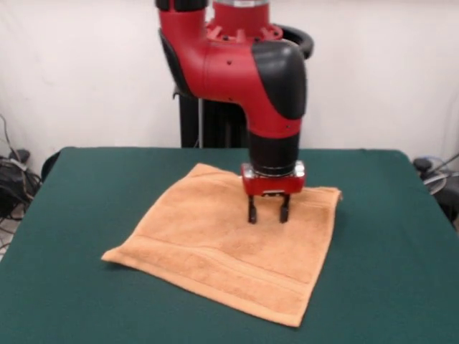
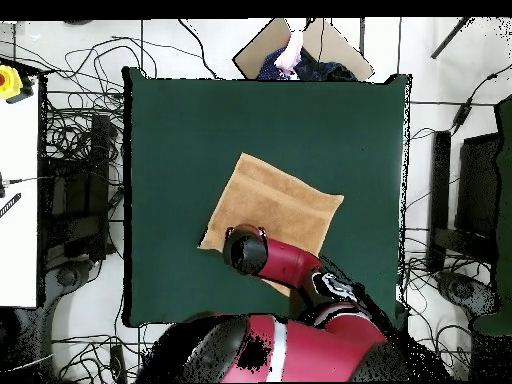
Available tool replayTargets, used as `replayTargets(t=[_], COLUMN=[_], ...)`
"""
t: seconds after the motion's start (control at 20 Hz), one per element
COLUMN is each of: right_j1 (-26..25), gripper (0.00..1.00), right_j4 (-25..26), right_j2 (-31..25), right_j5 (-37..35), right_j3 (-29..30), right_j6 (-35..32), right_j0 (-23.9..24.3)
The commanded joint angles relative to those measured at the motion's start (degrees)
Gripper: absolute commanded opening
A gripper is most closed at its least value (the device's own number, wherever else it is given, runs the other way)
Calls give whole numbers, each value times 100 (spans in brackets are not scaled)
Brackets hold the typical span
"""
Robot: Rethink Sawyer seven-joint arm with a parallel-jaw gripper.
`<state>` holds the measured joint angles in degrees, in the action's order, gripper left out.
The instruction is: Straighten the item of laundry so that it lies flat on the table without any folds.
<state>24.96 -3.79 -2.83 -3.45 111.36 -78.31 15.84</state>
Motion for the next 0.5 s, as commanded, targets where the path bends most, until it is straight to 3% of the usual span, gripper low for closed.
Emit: replayTargets(t=[0.05,0.1,0.25,0.5], right_j1=[11,234,857,1223], gripper=[100,100,100,100], right_j4=[-673,-648,-408,41], right_j2=[-88,262,707,1075], right_j5=[-132,-245,-783,-897], right_j3=[609,652,902,1151], right_j6=[-2095,-2029,-1665,-1177], right_j0=[-1017,-1213,-1213,-895])
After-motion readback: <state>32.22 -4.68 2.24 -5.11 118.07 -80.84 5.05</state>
